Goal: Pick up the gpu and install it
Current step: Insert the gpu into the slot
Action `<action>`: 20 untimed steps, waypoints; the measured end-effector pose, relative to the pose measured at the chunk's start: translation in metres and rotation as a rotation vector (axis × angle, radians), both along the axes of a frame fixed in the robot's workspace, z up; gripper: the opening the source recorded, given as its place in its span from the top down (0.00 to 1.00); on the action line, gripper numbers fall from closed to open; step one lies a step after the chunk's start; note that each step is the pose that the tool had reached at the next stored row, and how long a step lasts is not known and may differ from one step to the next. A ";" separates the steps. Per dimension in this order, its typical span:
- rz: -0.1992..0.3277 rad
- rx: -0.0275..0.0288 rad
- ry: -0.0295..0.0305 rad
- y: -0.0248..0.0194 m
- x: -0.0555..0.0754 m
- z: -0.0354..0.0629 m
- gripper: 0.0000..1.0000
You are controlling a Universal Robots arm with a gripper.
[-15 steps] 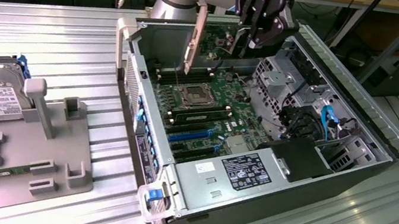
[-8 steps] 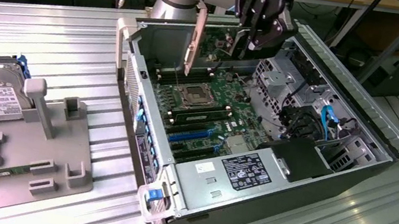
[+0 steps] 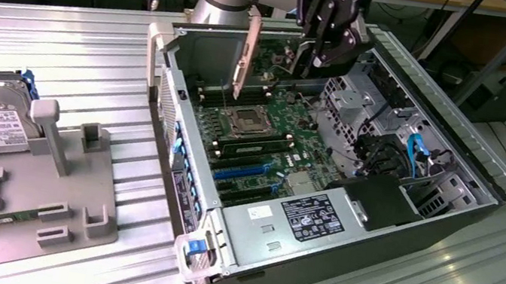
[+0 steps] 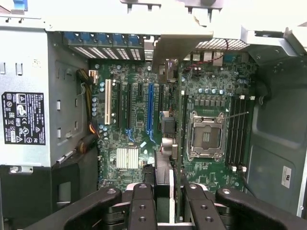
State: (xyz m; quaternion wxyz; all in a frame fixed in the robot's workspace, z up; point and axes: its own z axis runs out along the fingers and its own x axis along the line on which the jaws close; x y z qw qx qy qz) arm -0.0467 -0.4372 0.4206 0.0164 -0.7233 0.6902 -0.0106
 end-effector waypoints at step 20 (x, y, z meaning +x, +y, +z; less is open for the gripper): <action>-0.008 -0.0002 0.0003 0.0000 0.000 -0.0179 0.72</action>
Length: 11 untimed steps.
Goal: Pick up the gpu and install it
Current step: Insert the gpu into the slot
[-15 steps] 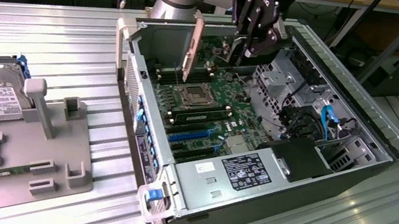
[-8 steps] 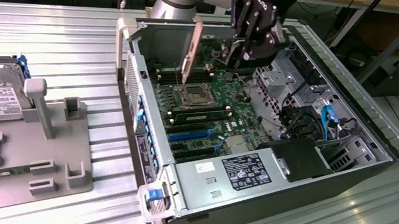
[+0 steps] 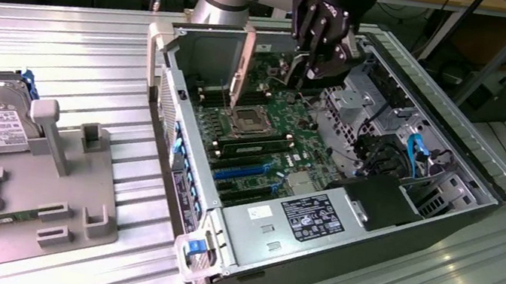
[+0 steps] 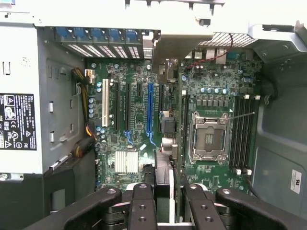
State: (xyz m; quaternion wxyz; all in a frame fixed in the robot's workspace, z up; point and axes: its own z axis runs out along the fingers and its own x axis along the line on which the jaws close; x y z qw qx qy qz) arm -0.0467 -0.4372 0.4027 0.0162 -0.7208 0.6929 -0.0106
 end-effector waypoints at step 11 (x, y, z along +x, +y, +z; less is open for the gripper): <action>-0.002 0.0001 0.0025 0.0000 0.000 -0.0106 0.72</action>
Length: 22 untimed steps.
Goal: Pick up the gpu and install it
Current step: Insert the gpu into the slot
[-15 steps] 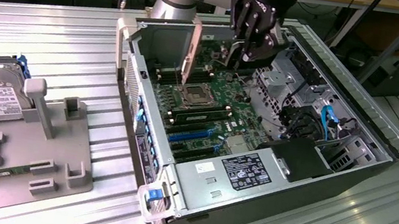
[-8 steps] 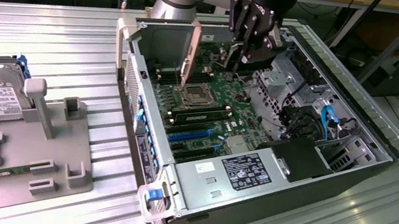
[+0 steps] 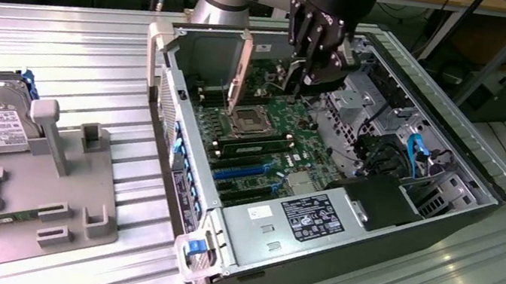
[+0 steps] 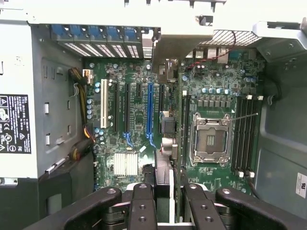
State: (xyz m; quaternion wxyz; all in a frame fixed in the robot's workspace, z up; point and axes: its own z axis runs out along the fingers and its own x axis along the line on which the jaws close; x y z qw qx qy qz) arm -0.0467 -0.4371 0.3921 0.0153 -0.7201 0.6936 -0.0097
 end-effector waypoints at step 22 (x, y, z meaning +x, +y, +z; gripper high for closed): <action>-0.001 0.0001 0.0031 0.0000 0.000 -0.0170 0.72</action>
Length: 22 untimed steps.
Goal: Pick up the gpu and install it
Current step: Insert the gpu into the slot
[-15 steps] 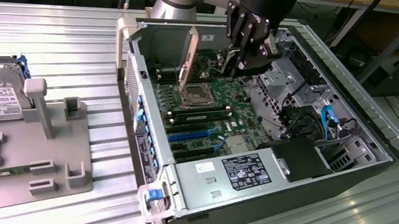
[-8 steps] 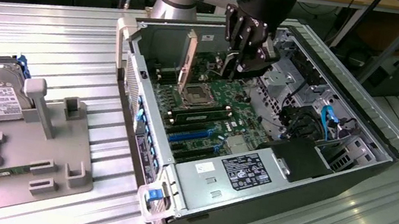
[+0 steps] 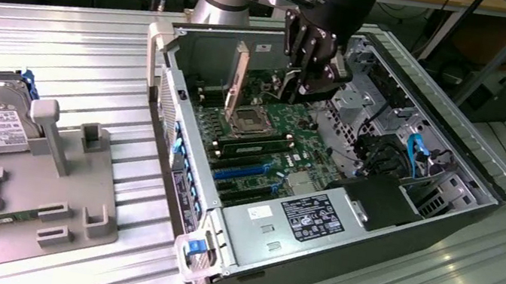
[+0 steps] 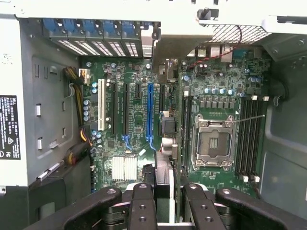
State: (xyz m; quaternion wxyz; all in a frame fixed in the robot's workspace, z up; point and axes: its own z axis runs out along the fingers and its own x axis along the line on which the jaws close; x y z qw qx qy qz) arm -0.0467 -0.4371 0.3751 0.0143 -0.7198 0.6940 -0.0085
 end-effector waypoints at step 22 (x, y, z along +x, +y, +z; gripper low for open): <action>0.000 -0.0001 0.0041 0.0000 0.000 -0.0178 0.72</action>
